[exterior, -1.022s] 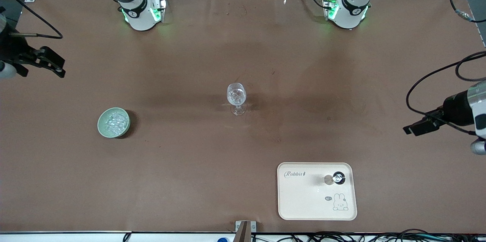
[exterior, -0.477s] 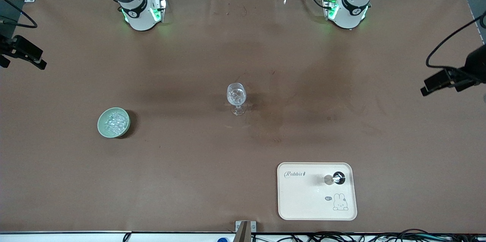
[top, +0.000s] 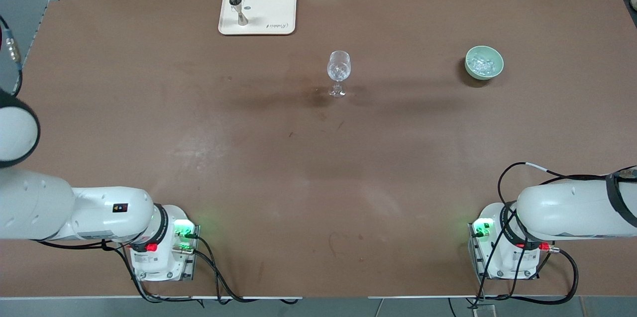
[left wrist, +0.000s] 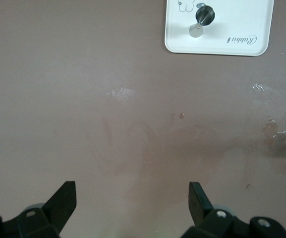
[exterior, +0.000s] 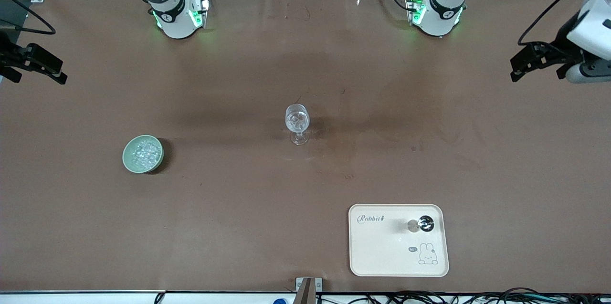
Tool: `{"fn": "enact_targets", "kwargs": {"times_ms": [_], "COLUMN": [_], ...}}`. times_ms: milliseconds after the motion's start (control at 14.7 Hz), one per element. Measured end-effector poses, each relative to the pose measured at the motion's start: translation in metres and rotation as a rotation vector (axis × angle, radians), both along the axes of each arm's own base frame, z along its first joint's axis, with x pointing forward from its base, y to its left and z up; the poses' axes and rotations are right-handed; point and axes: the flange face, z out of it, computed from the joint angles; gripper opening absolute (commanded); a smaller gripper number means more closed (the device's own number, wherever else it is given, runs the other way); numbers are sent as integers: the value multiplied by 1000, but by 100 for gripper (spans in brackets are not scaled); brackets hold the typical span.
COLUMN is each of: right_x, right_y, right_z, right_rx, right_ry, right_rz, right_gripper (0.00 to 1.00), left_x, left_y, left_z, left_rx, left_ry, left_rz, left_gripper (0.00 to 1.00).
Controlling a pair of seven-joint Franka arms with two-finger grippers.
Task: Pour wine and add ice with both arms
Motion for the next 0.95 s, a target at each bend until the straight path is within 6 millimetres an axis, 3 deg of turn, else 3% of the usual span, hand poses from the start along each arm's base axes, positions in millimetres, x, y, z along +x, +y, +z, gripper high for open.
{"fn": "enact_targets", "kwargs": {"times_ms": [272,953], "right_x": [0,5], "right_y": [-19,-20], "right_z": [-2,-10], "right_rx": [-1,1], "right_ry": [7,18], "right_rz": [10,14], "right_gripper": [100,100], "left_x": [-21,-21], "left_y": [-5,-2], "left_z": [2,1], "left_rx": [-1,-31], "left_ry": [-8,-3], "left_rz": [-10,-1], "left_gripper": [100,100]}}
